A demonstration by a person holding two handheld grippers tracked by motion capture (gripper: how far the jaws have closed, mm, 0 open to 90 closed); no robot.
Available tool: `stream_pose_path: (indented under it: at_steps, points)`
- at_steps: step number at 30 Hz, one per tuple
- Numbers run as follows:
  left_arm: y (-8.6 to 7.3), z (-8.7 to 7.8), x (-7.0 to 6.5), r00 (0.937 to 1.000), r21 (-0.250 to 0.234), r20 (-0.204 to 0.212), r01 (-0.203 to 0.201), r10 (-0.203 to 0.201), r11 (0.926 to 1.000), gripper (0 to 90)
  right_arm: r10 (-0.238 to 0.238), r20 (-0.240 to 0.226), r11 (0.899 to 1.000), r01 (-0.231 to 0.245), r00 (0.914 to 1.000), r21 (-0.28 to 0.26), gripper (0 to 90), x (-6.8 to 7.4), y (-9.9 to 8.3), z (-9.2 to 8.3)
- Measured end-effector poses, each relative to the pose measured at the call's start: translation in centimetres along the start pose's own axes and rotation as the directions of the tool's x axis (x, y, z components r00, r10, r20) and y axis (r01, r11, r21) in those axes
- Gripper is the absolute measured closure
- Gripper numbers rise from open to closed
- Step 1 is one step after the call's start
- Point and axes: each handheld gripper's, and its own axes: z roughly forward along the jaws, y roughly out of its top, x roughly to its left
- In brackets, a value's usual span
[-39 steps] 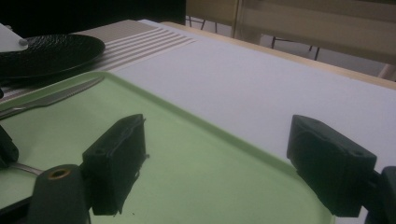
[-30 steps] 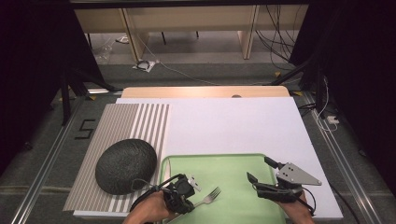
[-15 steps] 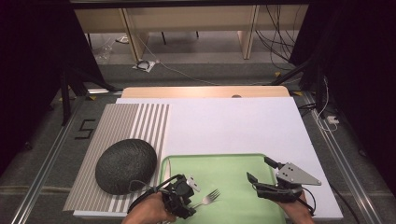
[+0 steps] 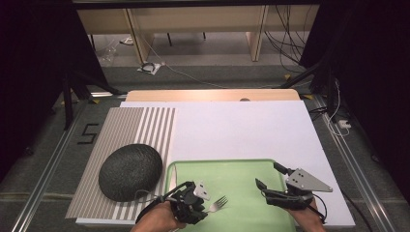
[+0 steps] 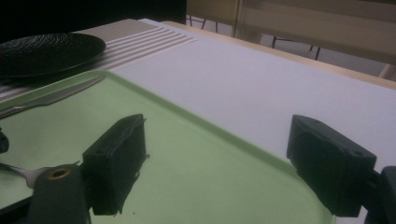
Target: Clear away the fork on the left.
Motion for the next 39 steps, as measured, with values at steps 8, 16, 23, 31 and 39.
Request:
stream_pose_path:
  at_steps: [8, 16, 23, 31, 39]
  points:
    - [-0.1, 0.7, -0.5, 0.9989, -0.008, 0.005, -0.046, 0.046, 0.9989, 88.6, 0.001, 0.000, 1.000, -0.001, 1.0000, 0.000, 20.7, 0.0, 0.0, 0.0]
    - [-0.2, 1.5, -0.9, 0.9975, -0.001, 0.003, -0.071, 0.071, 0.9975, 89.3, 0.002, 0.001, 1.000, -0.002, 1.0000, -0.003, 20.7, 0.0, 0.0, 0.0]
    - [-0.3, 1.7, -0.9, 0.9970, -0.001, 0.000, -0.077, 0.077, 0.9970, 89.5, 0.000, 0.000, 1.000, 0.000, 1.0000, -0.002, 20.7, 0.0, 0.0, 0.0]
    - [-0.4, 1.9, -0.5, 0.9979, 0.001, -0.008, -0.064, 0.065, 0.9979, 89.5, -0.003, 0.000, 1.000, 0.003, 1.0000, -0.001, 20.8, 0.0, 0.0, 0.0]
    - [-0.6, 1.8, 0.0, 0.9990, -0.008, -0.017, -0.041, 0.041, 0.9991, 89.5, -0.004, 0.000, 1.000, 0.004, 1.0000, -0.001, 20.8, 0.0, 0.0, 0.0]
